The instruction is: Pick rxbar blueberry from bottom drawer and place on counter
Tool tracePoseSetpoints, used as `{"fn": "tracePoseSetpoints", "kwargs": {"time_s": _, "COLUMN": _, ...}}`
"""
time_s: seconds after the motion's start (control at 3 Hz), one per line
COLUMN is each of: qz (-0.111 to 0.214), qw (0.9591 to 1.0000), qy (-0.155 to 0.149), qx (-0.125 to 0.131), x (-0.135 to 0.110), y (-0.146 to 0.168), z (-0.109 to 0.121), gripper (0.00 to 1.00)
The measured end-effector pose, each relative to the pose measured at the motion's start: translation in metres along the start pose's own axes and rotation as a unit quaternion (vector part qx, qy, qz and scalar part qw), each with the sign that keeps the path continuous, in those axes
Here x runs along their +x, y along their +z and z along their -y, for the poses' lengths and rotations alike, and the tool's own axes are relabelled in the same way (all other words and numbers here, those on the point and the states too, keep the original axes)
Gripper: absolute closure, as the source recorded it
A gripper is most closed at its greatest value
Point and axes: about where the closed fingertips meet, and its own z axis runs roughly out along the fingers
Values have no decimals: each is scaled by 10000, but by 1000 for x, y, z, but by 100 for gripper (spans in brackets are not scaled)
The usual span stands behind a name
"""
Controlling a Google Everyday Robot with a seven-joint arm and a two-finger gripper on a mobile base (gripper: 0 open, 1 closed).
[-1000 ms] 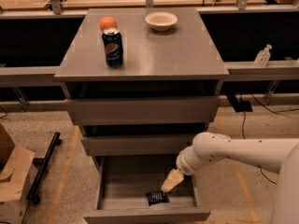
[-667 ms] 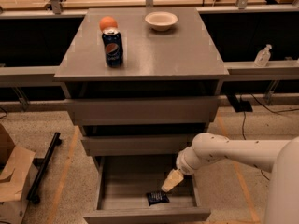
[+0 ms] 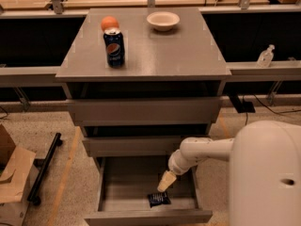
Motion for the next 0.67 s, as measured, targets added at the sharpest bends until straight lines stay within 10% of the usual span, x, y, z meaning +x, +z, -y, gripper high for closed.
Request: {"fn": "tracePoseSetpoints", "kwargs": {"time_s": 0.67, "qz": -47, "qw": 9999, "qy": -93, "qx": -97, "x": -2, "y": 9, "z": -4, "gripper": 0}}
